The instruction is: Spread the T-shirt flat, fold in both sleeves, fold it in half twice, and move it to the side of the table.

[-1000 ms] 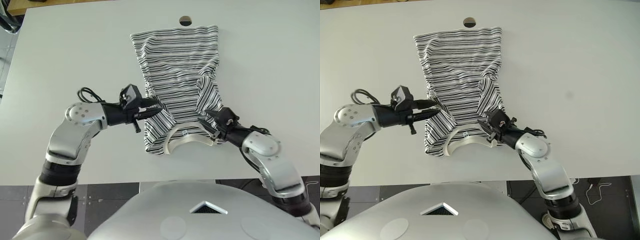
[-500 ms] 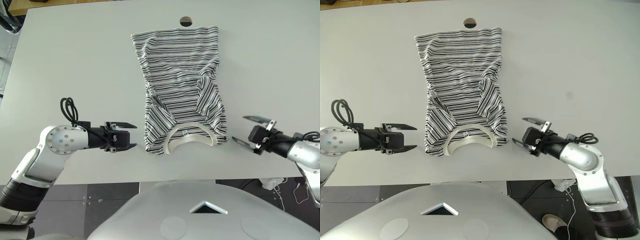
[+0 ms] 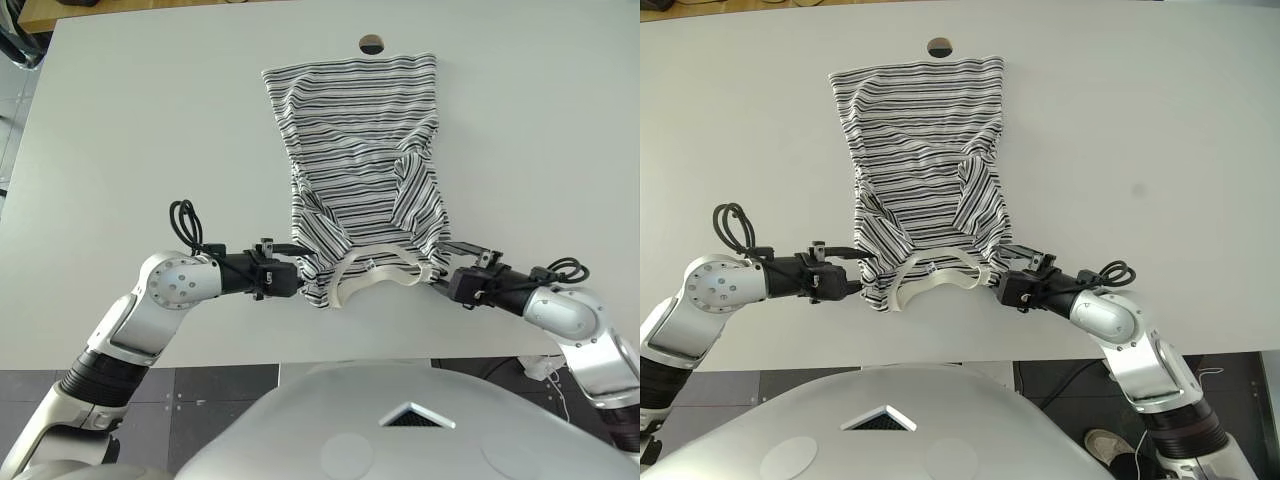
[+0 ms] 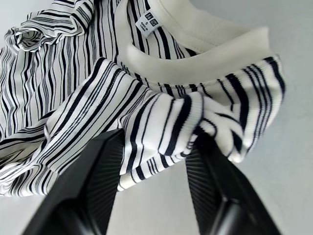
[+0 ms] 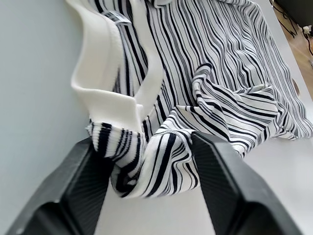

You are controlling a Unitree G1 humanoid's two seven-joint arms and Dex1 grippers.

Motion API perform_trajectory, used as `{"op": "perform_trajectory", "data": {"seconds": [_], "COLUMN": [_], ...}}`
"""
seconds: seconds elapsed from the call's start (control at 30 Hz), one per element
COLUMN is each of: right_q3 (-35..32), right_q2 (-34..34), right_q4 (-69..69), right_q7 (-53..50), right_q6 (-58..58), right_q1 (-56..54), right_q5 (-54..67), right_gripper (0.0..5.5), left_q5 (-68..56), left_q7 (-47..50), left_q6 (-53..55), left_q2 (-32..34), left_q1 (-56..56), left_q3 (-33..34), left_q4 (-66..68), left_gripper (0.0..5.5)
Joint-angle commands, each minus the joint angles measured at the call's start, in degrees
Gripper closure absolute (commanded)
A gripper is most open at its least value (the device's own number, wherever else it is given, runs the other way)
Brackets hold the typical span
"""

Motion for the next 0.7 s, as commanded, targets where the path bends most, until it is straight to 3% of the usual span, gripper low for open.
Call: {"op": "perform_trajectory", "data": {"seconds": [0.03,0.27,0.4,0.5,0.7], "right_q3": [0.2,-0.3,-1.7,-5.4,-16.6], "right_q2": [0.2,-0.1,-2.4,-5.6,-9.3], "right_q4": [1.3,0.9,-4.9,-14.5,-30.4], "right_q7": [-0.4,-1.2,1.4,5.6,12.4], "right_q6": [1.2,1.2,1.6,3.6,4.0], "right_q1": [0.8,2.0,5.9,12.4,26.2], "right_q5": [-1.4,-1.9,0.6,5.1,13.4], "right_gripper": [3.45,4.73,5.31,5.40,5.40], "left_q5": [2.4,2.2,-3.4,-10.9,-31.5], "left_q7": [-0.3,-0.9,-6.2,-11.2,-20.4], "left_q6": [0.3,0.2,2.8,6.2,10.8], "left_q2": [0.4,0.7,4.3,8.8,17.1], "left_q1": [0.9,0.4,2.9,6.1,14.2], "left_q3": [-1.3,-1.6,-0.7,1.9,13.7], "left_q4": [1.7,2.0,-2.0,-7.5,-18.7], "left_gripper": [3.95,5.07,5.40,5.40,5.40]}}
